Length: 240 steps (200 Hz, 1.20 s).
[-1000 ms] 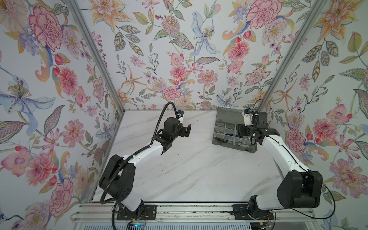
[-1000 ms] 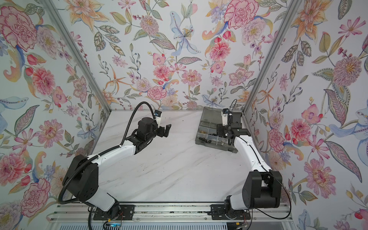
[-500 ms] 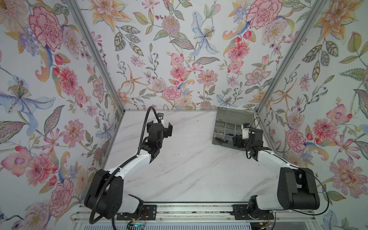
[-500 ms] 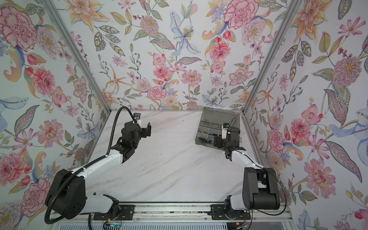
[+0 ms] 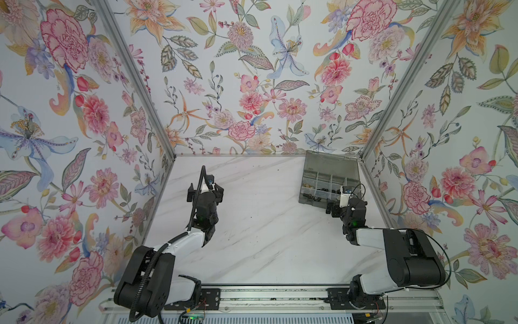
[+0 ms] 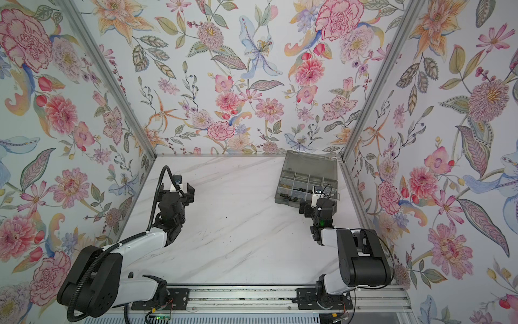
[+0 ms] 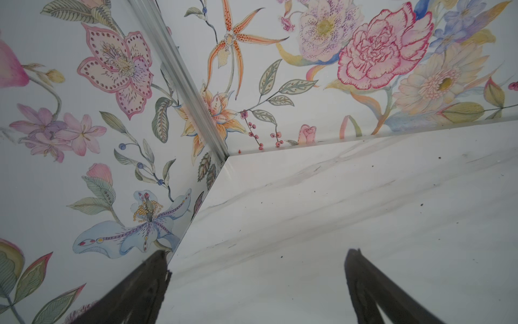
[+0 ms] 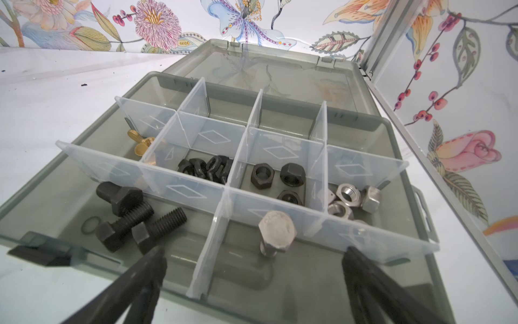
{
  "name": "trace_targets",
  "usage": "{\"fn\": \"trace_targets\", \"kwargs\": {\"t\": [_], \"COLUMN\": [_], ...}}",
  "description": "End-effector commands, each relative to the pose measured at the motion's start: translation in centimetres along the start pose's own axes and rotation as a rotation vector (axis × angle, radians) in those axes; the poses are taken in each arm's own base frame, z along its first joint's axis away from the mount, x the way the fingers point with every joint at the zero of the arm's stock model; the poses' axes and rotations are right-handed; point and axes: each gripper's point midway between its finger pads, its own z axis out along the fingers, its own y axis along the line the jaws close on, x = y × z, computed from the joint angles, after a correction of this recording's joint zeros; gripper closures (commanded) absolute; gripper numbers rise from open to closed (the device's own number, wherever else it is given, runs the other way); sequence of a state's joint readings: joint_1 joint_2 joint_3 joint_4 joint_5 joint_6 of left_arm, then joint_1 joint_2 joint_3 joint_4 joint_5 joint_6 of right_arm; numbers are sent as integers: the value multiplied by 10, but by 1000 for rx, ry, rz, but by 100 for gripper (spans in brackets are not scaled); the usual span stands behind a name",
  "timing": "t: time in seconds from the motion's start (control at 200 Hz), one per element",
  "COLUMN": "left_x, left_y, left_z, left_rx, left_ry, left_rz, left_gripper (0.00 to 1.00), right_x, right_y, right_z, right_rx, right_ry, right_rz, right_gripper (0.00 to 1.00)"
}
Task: Sort the screws and nuts into containers
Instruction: Reset both arms
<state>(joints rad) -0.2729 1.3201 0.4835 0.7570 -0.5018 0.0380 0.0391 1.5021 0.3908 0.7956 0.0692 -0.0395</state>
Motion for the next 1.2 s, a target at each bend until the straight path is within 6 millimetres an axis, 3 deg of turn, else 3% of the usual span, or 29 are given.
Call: {"fn": "trace_targets", "kwargs": {"t": [0.0, 0.135, 0.31, 0.535, 0.565, 0.846, 1.196], "left_x": [-3, 20, 42, 51, 60, 69, 68], "left_y": [17, 20, 22, 28, 25, 31, 31], "left_z": [1, -2, -20, -31, -28, -11, -11], "left_rx": [-39, -46, -35, -12, -12, -66, -63], "left_ry": [-83, -64, -141, -199, -184, -103, -106], "left_rz": [-51, -42, -62, -112, -92, -113, -116], "left_gripper": [1, 1, 1, 1, 1, 1, 1], "right_x": [-21, -21, -17, -15, -14, -14, -15], "right_y": [-7, -9, -14, -17, -16, -17, -17], "right_z": [-4, -6, -10, -14, -15, -15, -14], "right_rx": [41, 53, 80, 121, 121, 126, 119], "right_ry": [-112, -120, -139, -176, -175, -175, -175], "right_rz": [14, 20, 37, 34, 33, 33, 36], "right_gripper": [1, 1, 1, 1, 1, 1, 1]}}
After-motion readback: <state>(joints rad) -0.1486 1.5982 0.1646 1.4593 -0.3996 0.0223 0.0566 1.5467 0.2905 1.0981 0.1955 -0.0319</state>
